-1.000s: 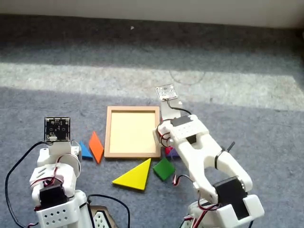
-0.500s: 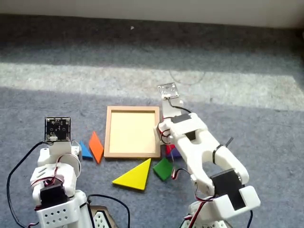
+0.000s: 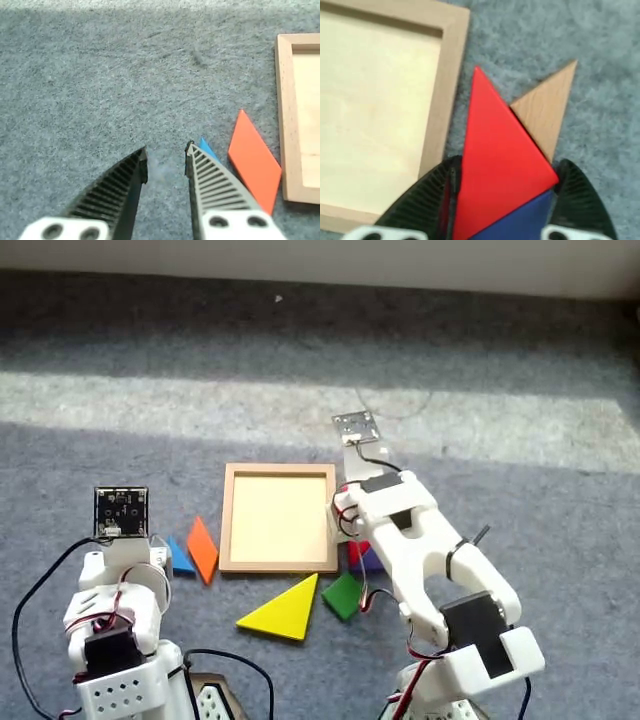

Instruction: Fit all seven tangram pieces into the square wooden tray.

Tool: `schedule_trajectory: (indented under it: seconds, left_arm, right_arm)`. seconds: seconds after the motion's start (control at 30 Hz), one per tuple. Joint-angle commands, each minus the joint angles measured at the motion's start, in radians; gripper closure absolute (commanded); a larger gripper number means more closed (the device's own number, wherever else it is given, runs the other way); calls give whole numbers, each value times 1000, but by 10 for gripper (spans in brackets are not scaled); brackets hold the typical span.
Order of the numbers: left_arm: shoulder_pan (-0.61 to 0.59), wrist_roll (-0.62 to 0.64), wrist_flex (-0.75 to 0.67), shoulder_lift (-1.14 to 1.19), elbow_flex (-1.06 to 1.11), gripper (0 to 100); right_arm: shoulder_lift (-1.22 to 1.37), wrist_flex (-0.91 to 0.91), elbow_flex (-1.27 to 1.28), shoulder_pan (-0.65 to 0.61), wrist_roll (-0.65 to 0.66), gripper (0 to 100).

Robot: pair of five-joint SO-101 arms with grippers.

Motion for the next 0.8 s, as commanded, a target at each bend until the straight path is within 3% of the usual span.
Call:
schedule_trajectory:
  seconds: [0.0,0.5,0.77]
  left_arm:
    - [-8,-9,-20,-12,-2,848]
    - [-8,-9,-20,-12,-2,848]
    - [-8,-9,-20,-12,-2,848]
  right_arm:
    - [2,15,-22,7,-9,803]
    - [-380,107,12,2,-8,803]
    - [-417,139,10,-186,-9,803]
